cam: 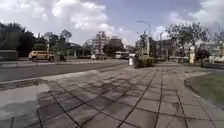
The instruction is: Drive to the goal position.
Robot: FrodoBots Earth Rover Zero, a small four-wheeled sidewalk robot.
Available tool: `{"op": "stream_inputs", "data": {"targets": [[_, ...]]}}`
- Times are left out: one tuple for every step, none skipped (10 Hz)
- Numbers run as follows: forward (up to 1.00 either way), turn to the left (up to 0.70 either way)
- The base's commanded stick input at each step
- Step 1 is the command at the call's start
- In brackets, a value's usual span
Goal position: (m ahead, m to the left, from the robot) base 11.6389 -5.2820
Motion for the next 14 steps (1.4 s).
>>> {"op": "stream_inputs", "data": {"targets": [[0.0, 0.0], [0.0, 0.0], [0.11, 0.0], [0.35, 0.0], [0.58, 0.0], [0.7, 0.0], [0.7, 0.0], [0.7, 0.0], [0.7, 0.0], [0.7, 0.0], [0.7, 0.0], [0.7, 0.0], [0.7, 0.0], [0.7, 0.0]]}}
